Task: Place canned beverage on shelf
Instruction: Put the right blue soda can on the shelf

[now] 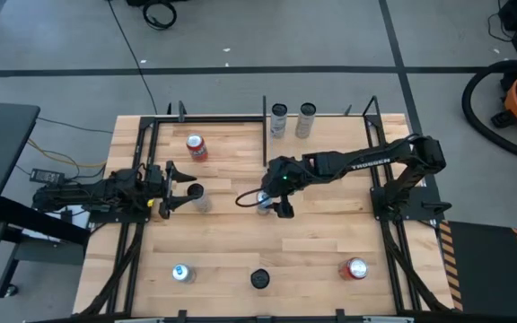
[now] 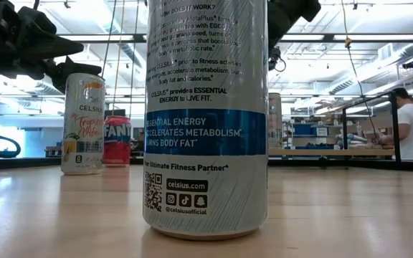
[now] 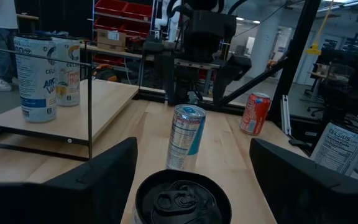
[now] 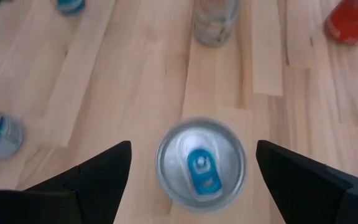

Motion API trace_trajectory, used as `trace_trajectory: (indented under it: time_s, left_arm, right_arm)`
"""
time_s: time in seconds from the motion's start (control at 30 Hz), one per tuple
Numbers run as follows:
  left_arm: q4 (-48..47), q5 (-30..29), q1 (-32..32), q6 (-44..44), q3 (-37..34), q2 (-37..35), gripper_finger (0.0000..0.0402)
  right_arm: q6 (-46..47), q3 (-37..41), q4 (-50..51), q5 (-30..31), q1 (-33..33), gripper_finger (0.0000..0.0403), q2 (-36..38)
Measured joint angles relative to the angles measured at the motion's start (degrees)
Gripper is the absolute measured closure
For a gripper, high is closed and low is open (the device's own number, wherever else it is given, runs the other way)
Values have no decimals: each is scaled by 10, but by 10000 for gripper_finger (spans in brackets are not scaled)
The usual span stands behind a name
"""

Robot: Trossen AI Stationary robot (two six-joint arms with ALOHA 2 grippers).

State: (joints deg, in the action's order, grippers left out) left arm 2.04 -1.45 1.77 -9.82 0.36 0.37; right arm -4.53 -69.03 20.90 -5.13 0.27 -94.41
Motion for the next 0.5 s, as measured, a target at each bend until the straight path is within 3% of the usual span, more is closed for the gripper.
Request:
trace_trajectory:
  time_s: [0.5]
  left_arm:
    - [-1,0,0,0,0,0,88]
  right_arm:
    - [15,58,-75,21,0,48,0]
